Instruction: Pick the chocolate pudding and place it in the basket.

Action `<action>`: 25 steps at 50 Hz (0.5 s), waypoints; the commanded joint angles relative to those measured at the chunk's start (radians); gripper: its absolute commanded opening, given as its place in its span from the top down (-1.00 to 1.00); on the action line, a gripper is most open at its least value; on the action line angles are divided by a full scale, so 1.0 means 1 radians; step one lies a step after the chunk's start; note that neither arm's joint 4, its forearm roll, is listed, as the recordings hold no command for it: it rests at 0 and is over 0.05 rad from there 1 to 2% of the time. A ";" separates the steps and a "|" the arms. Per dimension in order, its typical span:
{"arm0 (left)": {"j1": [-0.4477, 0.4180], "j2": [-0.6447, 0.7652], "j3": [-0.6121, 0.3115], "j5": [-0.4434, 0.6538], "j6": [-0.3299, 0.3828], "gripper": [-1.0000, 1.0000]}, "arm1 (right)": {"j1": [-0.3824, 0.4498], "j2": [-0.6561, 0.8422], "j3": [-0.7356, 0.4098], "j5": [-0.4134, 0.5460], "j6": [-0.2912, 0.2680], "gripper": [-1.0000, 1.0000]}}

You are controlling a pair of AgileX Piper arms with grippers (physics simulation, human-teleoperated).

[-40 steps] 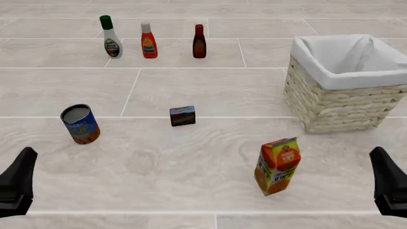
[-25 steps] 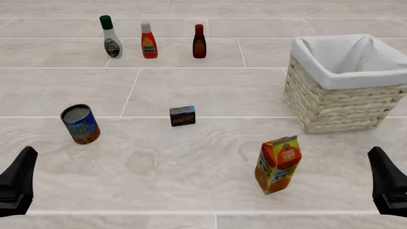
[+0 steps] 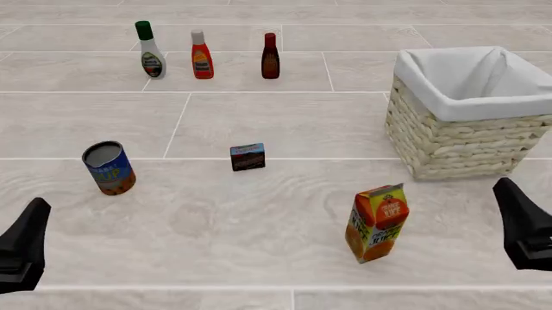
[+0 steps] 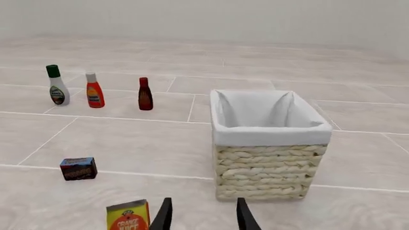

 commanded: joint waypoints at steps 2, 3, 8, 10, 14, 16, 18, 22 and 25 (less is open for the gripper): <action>0.000 -0.006 0.002 -0.003 0.004 -1.00 | 0.111 0.199 -0.142 -0.027 -0.048 -1.00; 0.001 -0.002 0.002 0.001 -0.001 -1.00 | 0.117 0.214 -0.151 -0.029 -0.047 -1.00; 0.001 0.000 0.003 0.000 -0.001 -1.00 | 0.148 0.309 -0.207 -0.046 -0.062 -1.00; 0.001 -0.004 0.003 -0.002 0.001 -1.00 | 0.156 0.338 -0.232 -0.047 -0.066 -1.00; 0.001 -0.002 0.004 -0.002 0.001 -1.00 | 0.177 0.377 -0.273 -0.039 -0.087 -1.00; 0.001 -0.002 0.004 -0.002 0.000 -1.00 | 0.194 0.408 -0.304 -0.034 -0.086 -1.00; 0.000 -0.005 0.004 -0.004 0.004 -1.00 | 0.218 0.456 -0.330 -0.035 -0.103 -1.00; 0.001 -0.002 0.004 -0.001 0.000 -1.00 | 0.241 0.503 -0.370 -0.029 -0.122 -1.00; 0.001 -0.004 0.003 0.000 0.001 -1.00 | 0.258 0.545 -0.408 -0.018 -0.127 -1.00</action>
